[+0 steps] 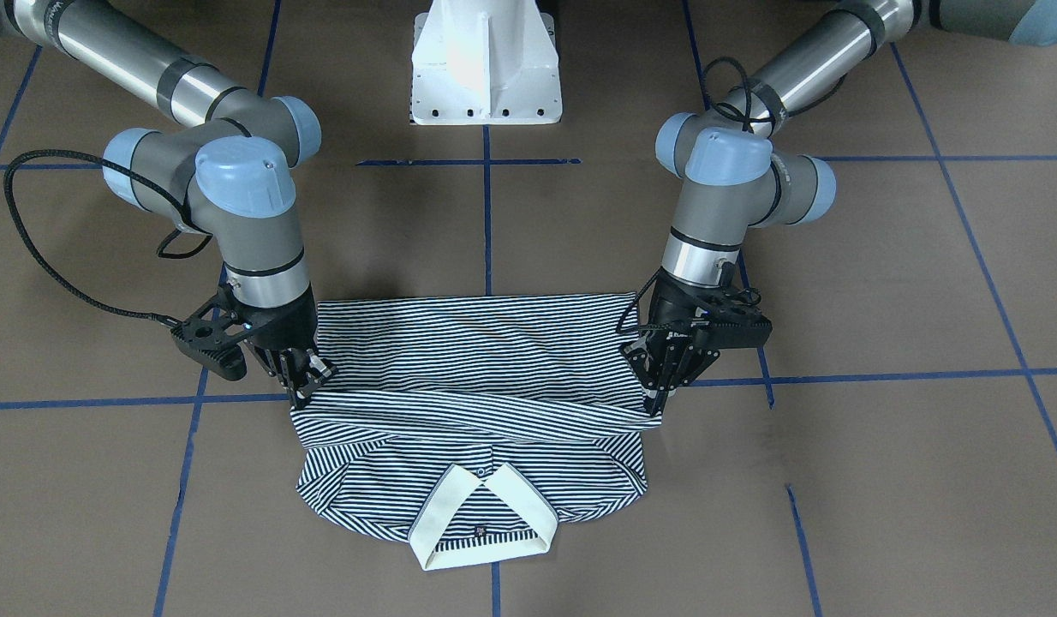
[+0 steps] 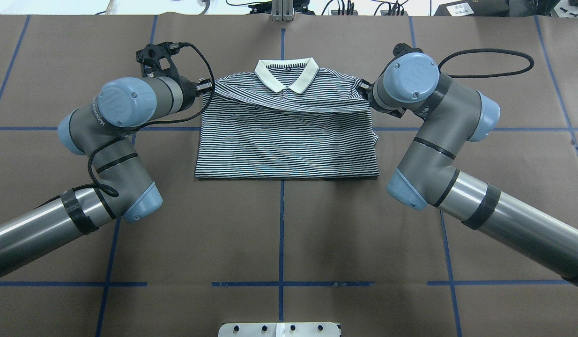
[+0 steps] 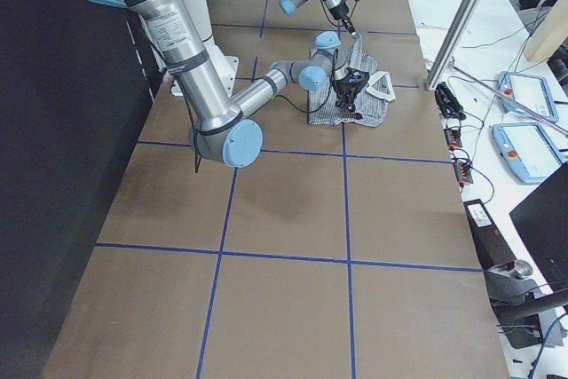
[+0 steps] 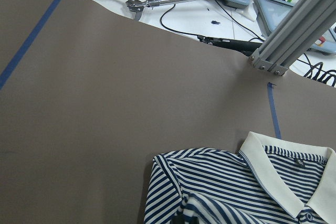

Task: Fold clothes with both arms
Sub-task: 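Lay the folded hem near the collar and open both grippers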

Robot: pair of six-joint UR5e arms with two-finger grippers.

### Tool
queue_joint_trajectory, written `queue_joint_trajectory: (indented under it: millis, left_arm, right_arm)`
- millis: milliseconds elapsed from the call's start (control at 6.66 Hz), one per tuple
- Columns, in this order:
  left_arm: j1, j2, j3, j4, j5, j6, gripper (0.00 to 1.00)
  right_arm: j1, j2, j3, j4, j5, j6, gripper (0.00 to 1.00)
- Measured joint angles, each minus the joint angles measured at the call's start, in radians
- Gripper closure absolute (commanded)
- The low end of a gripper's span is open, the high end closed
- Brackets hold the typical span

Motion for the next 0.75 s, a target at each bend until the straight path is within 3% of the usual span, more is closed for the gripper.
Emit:
queue_joint_trajectory:
  millis: [751]
  left_arm:
    - [-0.036, -0.075, 0.123, -0.005, 0.003, 0.023, 1.0]
  right_arm:
    - [0.047, 0.15, -0.219, 0.005, 0.0, -0.031, 1.0]
